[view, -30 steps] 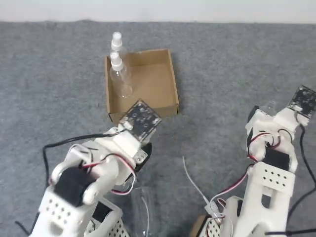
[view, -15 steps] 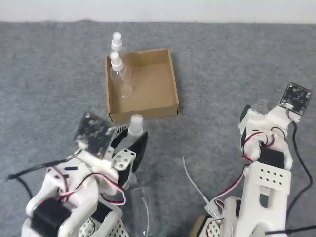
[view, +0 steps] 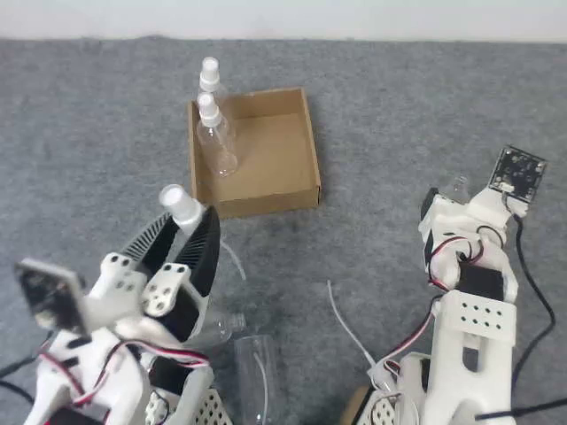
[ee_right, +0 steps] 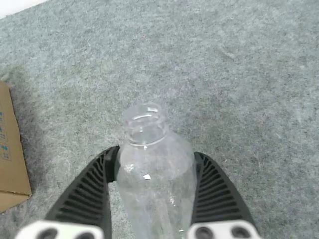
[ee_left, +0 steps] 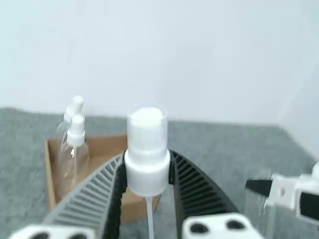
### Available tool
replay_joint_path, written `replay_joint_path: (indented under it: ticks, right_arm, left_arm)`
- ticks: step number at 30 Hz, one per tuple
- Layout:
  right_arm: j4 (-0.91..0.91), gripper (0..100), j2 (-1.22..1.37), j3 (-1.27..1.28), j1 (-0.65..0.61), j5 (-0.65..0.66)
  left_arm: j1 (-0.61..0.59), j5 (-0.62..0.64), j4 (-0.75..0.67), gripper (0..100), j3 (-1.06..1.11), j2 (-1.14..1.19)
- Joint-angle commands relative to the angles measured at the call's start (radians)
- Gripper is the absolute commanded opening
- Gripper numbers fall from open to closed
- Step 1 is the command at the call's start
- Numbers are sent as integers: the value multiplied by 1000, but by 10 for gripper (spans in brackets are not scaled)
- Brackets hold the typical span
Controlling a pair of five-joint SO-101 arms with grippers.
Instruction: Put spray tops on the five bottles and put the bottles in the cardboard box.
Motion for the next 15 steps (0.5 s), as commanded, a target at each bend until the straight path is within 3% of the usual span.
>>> replay_joint_path:
  ticks: [1,7,15]
  right_arm:
    - [-10,7,-42,-11,-41,0]
    - [-10,7,-42,-11,-70,0]
    - [-10,7,-42,-12,-71,0]
  left_arm:
    - [-8,34,-133,12,93,-95]
    - [-8,66,-249,12,262,-210]
    - [-9,184,-255,12,272,-201]
